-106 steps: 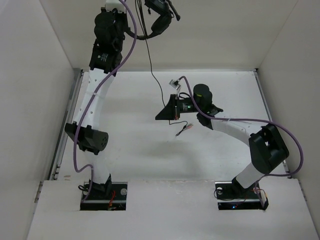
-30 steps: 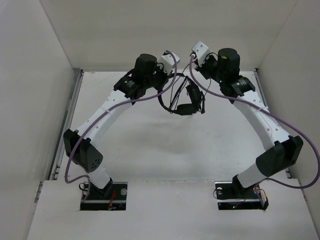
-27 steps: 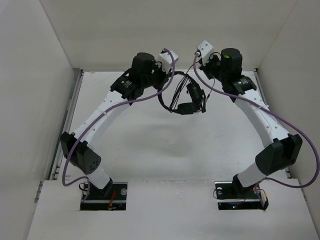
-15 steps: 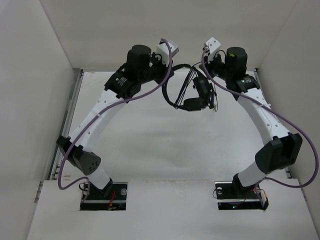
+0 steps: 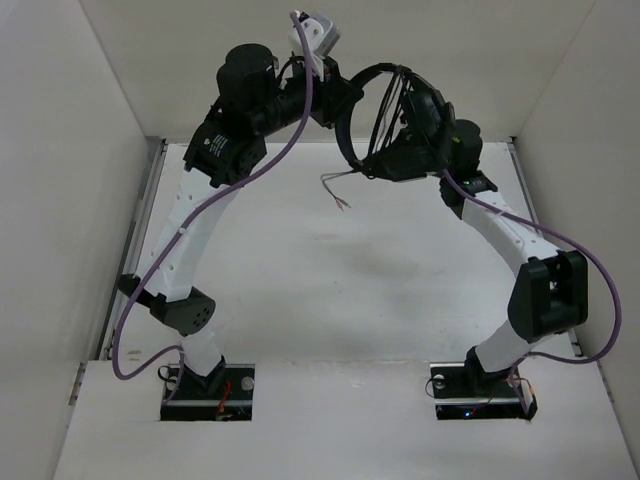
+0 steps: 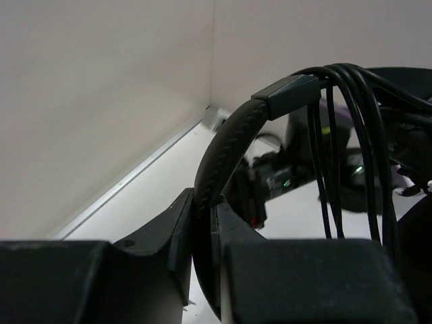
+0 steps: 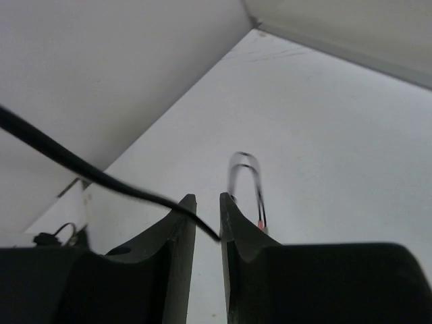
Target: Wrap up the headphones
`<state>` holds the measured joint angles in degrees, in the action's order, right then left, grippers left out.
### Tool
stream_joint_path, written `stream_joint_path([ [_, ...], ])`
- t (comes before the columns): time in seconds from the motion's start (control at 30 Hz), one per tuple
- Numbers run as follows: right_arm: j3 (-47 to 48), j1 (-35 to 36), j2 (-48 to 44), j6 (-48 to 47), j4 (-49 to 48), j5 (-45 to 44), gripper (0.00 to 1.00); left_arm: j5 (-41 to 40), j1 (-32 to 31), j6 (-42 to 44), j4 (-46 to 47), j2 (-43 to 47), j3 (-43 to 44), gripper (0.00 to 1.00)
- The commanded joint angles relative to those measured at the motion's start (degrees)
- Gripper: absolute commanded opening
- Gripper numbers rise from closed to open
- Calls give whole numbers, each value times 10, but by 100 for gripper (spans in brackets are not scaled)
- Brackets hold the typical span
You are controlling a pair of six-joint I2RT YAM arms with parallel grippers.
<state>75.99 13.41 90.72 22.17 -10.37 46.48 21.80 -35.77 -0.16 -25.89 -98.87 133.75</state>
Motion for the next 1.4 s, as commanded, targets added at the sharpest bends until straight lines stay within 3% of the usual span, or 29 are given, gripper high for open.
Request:
stream_joint_path([
  [0.0,-29,33,15,186,-205,51,30,31,3,-62,55,2,52,1],
  [0.33,-48,85,39,285,-322,51,35,37,8,-107,71,-8,84,1],
  [0.83,-101,131,38,294,-330,45,36,-26,73,-94,109,-46,145,1],
  [1.0,-97,141,40,292,-338,51,19,-72,78,-76,123,-48,138,1],
  [1.13,-89,152,38,275,-325,54,11,-126,74,-46,147,-51,121,1],
  [1.37,-63,175,14,152,-173,61,3,-245,64,24,208,-55,61,1],
])
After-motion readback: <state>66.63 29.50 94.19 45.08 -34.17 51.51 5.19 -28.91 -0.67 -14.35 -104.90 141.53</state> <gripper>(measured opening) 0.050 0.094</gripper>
